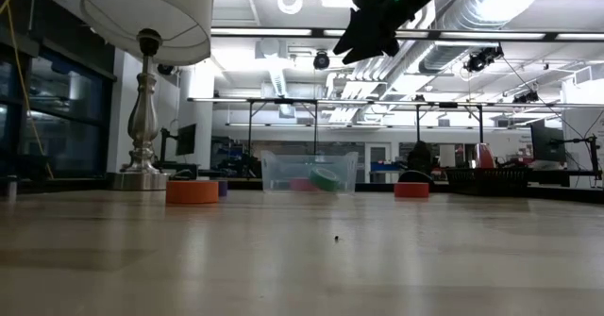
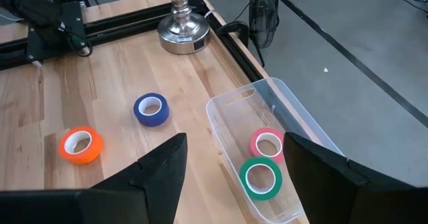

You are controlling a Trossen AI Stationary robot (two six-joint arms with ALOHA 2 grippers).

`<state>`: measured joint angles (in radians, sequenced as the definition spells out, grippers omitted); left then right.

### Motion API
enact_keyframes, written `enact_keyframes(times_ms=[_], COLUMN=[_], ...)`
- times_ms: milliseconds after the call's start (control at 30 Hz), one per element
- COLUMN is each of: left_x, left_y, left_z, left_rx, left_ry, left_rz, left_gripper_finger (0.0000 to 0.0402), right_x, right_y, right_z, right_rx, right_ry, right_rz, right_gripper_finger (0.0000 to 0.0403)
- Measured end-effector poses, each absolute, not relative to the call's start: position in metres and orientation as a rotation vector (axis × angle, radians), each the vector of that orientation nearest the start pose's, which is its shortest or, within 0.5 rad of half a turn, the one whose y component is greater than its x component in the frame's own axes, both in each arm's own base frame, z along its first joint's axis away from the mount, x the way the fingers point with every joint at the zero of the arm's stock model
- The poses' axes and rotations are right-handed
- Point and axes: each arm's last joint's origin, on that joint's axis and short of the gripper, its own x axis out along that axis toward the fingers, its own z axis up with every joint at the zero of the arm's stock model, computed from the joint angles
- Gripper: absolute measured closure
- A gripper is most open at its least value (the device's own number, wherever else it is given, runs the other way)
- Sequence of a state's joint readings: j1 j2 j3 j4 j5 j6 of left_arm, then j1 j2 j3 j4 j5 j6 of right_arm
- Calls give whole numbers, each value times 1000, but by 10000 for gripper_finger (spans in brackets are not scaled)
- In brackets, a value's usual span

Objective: Pick and place Stapler, Stapler remover, tape
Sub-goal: Put the gray staple remover into the blue bin, then put the orange tape into the transparent bin

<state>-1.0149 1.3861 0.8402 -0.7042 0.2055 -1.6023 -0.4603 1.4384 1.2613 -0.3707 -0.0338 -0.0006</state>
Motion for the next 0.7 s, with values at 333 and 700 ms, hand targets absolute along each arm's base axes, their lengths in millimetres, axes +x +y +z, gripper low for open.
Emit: enact_keyframes(times_ms=[333, 700], left_x=[118, 113], left_y=[-210, -185], left_z=[200, 235], left_rx=[-780, -1025], left_ry=[1795, 1654], left_rz=[102, 204], left_gripper_finger=[144, 143], right_x=[285, 285], right_y=[-140, -140], right_z=[328, 328], right_rx=[141, 142], right_ry=[572, 571], right_rz=[-413, -414], right_gripper_finger=[164, 164])
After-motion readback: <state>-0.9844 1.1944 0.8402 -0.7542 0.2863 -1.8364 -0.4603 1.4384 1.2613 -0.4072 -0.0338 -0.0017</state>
